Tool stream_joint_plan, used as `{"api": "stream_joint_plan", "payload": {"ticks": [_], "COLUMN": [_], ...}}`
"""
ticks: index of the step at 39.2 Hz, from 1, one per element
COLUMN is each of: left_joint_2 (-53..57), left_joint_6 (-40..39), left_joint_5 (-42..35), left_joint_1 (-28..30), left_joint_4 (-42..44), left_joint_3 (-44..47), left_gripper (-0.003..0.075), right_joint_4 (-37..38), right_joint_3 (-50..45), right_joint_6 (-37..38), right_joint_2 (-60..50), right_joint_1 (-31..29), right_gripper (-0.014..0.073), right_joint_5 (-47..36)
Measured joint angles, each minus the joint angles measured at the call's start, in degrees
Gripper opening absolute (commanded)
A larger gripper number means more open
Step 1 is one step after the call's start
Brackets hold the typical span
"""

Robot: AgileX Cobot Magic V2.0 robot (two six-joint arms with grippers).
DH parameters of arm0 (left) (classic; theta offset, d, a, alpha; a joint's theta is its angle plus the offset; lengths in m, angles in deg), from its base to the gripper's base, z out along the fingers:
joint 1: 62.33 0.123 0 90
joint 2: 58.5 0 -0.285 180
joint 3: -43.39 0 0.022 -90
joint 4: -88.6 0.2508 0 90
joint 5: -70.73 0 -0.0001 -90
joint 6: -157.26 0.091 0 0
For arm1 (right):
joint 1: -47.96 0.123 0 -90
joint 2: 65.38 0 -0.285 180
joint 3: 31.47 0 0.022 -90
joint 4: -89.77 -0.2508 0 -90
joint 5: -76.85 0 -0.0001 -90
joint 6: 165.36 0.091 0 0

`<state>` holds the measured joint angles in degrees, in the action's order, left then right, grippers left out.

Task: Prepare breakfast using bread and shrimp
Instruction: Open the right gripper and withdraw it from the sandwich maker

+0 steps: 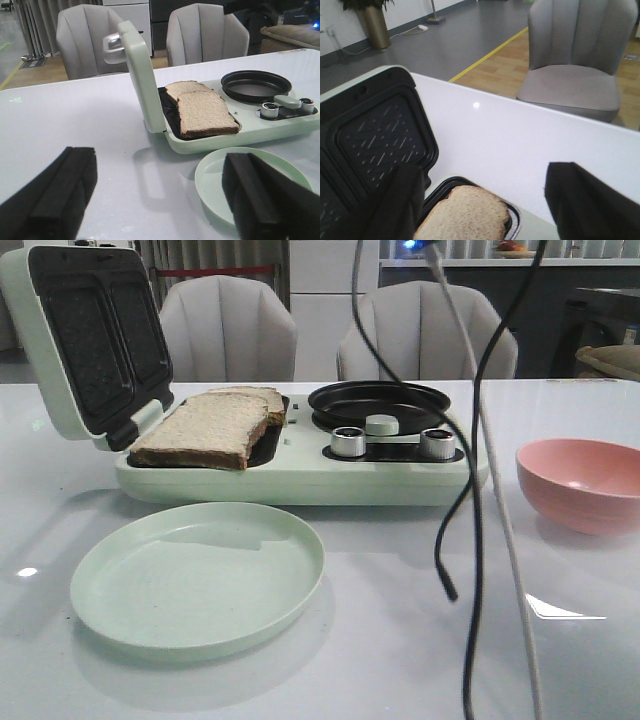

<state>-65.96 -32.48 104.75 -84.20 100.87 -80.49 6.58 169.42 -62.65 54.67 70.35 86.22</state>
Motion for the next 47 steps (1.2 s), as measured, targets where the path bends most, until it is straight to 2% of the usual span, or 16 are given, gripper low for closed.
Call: {"api": "stream_joint_plan", "payload": {"ticks": [17,29,33,36,47], "left_joint_2": [0.00,0.00,0.00,0.00,0.00], "left_joint_6": [0.00,0.00,0.00,0.00,0.00], "left_joint_5": [0.00,0.00,0.00,0.00,-0.42], "left_joint_1": [0.00,0.00,0.00,0.00,0.00], "left_joint_4": [0.00,0.00,0.00,0.00,-0.09], "left_joint_3": [0.00,0.00,0.00,0.00,0.01], "left_gripper": [0.0562,0.0562,0.0562,0.0562,0.0562], "right_joint_4": [2.32,5.07,12.11,20.33,60.73], "right_joint_3": [-27.39,-42.48,-46.34,-48.63,-50.26], "right_joint_6": [-0.24,4.43,10.49,17.22,54.21], "right_joint_2": [-26.81,-43.41,-46.71,-48.40,-53.57], "right_joint_1": [-0.97,-1.07,-1.07,-1.21,-4.70], "right_gripper": [0.0601,0.0601,0.0601,0.0601,0.0601], "right_joint_5": [-0.17,11.47,12.93,13.92,26.37]}}
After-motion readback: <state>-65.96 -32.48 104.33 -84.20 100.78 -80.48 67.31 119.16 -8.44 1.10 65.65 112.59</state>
